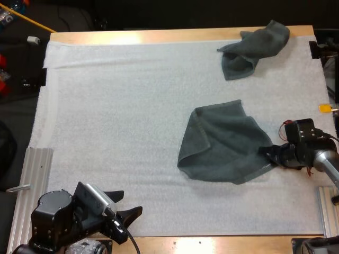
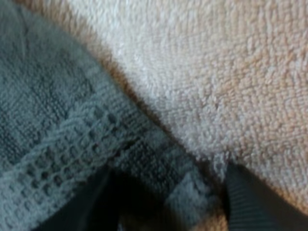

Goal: Pick towel from pile, fold and stack

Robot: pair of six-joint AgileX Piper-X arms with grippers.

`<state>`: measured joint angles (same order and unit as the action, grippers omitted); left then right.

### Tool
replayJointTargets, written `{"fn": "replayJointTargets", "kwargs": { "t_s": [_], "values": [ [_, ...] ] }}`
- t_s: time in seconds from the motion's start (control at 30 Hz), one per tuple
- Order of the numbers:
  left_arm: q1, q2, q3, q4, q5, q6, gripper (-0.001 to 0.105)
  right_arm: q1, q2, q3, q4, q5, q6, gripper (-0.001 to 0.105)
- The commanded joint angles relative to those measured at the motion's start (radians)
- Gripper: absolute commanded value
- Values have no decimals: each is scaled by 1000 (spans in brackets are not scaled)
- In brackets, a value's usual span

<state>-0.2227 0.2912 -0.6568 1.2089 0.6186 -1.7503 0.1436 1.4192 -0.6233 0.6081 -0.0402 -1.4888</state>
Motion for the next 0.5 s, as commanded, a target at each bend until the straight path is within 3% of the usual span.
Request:
{"fn": "replayJointTargets", "kwargs": {
  "t_s": [0.0,0.1,0.23,0.47],
  "values": [
    [-4,1,-8,2,15,-2,63,-1,20,0,-20,-64,3,40],
    [-4,1,-8,2,23,-2,63,-1,35,0,-26,-72,12,29],
    [-4,1,-8,5,29,-2,63,1,33,0,-10,-110,12,2],
    [-4,1,-8,5,29,-2,63,2,-52,0,66,-128,-16,0]
  ]
}}
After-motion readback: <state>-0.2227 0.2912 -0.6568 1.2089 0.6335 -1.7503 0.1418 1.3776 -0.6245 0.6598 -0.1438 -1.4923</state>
